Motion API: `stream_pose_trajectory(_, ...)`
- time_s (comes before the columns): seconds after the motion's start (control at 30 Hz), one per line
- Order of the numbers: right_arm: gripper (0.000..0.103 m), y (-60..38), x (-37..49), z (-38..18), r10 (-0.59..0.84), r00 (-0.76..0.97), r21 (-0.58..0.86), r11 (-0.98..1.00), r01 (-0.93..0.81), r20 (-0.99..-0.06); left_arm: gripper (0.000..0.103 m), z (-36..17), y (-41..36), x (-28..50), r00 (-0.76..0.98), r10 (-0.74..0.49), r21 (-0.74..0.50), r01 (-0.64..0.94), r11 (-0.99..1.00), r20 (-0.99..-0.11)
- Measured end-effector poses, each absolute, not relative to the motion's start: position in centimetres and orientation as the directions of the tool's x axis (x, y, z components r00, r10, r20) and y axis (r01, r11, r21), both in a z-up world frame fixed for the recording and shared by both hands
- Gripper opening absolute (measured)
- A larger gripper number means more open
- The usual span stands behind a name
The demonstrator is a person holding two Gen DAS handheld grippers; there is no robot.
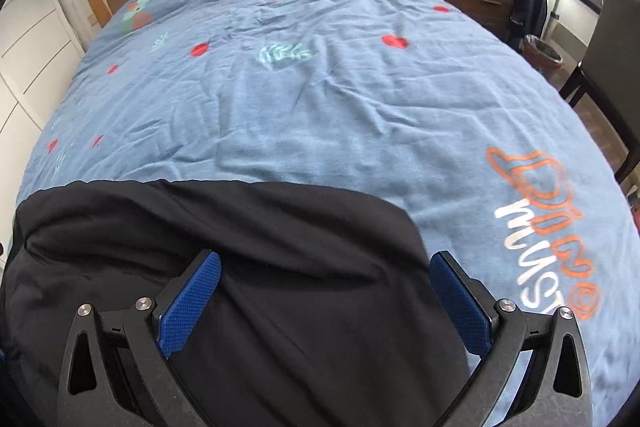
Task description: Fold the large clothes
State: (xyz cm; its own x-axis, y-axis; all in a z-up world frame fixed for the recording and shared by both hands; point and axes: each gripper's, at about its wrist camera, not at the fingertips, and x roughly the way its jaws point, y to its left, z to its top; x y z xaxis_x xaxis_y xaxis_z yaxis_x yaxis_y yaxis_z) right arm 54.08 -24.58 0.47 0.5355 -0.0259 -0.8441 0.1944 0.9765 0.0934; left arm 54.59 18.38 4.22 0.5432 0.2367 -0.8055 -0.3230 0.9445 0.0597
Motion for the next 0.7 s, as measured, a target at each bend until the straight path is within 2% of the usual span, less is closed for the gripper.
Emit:
stream_pose_trajectory(0.13, 0.102, -23.5, 50.3, 4.4, -0.005, 0.611, 0.102, 0.985, 0.141, -0.792, 0.090, 6.4, 18.3, 48.9, 0.614, 0.172, -0.012, -0.284, 0.959, -0.770)
stream_pose_trajectory(0.3, 0.102, -20.0, 45.3, 6.0, 0.073, 0.645, 0.123, 0.992, 0.033, -0.761, 0.090, 4.4, 16.4, 44.1, 0.618, 0.050, -0.108, -0.215, 0.970, -0.785)
stream_pose_trajectory(0.5, 0.102, -20.1, 41.4, 2.1, 0.093, 0.594, 0.120, 0.993, 0.006, -0.799, 0.090, -0.8, 17.5, 42.0, 0.551, 0.074, -0.076, -0.244, 0.967, -0.831)
stream_pose_trajectory(0.7, 0.102, -25.5, 41.1, -1.7, 0.045, 0.541, 0.141, 0.981, 0.136, -0.839, 0.090, -2.3, 19.6, 42.2, 0.537, 0.029, -0.131, -0.257, 0.957, -0.843)
